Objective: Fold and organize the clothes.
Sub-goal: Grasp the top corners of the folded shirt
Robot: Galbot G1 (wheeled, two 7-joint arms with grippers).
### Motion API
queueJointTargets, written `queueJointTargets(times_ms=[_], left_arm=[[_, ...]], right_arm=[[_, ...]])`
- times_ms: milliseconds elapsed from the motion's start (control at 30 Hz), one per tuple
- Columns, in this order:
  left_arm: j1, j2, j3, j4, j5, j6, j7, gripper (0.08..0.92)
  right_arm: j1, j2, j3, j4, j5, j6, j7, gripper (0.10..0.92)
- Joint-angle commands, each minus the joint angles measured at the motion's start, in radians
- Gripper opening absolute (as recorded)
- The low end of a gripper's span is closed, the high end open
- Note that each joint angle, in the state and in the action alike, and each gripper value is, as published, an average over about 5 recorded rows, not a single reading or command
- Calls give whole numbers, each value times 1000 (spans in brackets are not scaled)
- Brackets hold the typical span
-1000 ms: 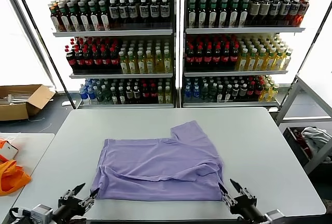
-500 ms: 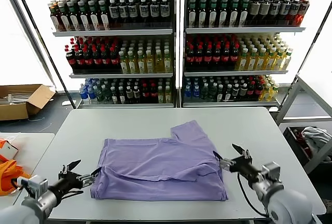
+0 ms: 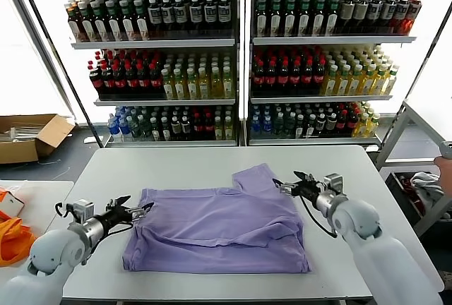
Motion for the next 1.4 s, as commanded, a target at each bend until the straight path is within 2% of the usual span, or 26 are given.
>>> queueJointTargets(times_ms=[33, 233, 433, 533, 600, 1200, 1300, 1400], left_arm=[[-245, -3, 169, 237, -20, -2, 2, 823], [-269, -21, 188, 282, -9, -7, 2, 823], [-254, -24, 195, 273, -3, -2, 2, 822], [-235, -18, 198, 248, 2, 6, -1, 822], [-218, -13, 201, 227, 5, 12, -2, 803], [-149, -1, 190, 169, 14, 15, 15, 300], [-150, 0, 190, 169, 15, 15, 17, 213], [-149, 0, 187, 167, 15, 15, 17, 137]], right_arm=[[244, 105, -132, -263, -2, -25, -29, 823], [264, 140, -151, -318, -10, -29, -22, 823], [260, 152, -161, -341, -18, -30, -15, 823], [254, 161, -161, -347, -22, -32, 3, 801], [248, 164, -160, -346, -20, -34, 11, 758], [210, 157, -125, -310, 4, -27, 12, 247], [211, 157, -110, -302, -2, -11, 16, 202], [218, 152, -98, -292, -16, 22, 16, 245]])
